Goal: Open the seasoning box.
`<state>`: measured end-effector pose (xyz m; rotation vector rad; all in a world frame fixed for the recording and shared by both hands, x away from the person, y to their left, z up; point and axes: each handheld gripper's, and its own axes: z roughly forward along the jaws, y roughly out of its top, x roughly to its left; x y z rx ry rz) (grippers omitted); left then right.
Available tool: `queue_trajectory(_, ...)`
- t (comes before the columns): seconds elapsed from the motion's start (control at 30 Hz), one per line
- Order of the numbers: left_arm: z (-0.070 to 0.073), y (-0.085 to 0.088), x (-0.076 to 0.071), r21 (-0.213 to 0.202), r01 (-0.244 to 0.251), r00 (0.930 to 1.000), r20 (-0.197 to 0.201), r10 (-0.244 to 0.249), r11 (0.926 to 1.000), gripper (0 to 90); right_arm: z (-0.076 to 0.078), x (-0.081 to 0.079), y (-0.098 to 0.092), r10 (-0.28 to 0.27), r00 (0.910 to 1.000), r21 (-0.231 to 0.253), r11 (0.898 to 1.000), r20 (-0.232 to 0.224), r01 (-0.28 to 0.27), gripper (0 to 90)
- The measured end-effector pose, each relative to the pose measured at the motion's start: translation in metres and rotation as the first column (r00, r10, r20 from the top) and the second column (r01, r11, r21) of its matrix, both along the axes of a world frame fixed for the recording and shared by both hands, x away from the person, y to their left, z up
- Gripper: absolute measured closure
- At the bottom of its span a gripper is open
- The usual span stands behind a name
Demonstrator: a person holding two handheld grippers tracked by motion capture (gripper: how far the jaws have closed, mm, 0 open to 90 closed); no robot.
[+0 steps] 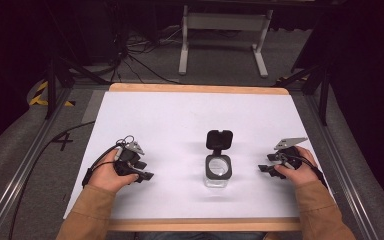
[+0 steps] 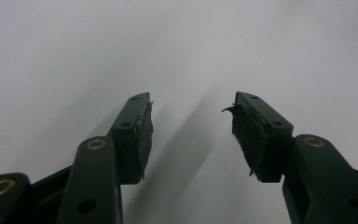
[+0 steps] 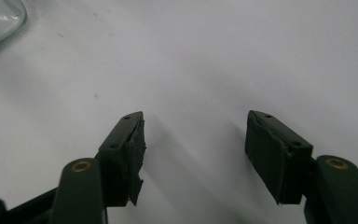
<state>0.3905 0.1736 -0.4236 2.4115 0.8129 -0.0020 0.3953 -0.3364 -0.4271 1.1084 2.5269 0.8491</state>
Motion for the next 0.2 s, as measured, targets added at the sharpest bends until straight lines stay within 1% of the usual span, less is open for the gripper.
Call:
queue_trajectory(0.1,0.0007,-0.0008,0.0004,0.003,0.004,1.0000,-0.001,-0.004,1.0000,48.0,0.0002,-0.0006,-0.0003,0.001,1.0000,-0.001,1.000,0.005,-0.001,37.6)
queue_trajectory(0.17,0.0016,-0.0011,0.0016,0.006,0.002,1.0000,0.009,-0.002,1.0000,47.9,0.0008,-0.0011,-0.0004,-0.002,1.0000,0.004,1.000,0.007,0.002,37.5)
queue_trajectory(0.2,0.0014,-0.0014,0.0016,-0.001,-0.005,0.9999,0.011,0.005,1.0000,47.5,0.0014,-0.0015,-0.0006,-0.002,0.9999,0.006,1.000,0.013,0.002,37.5)
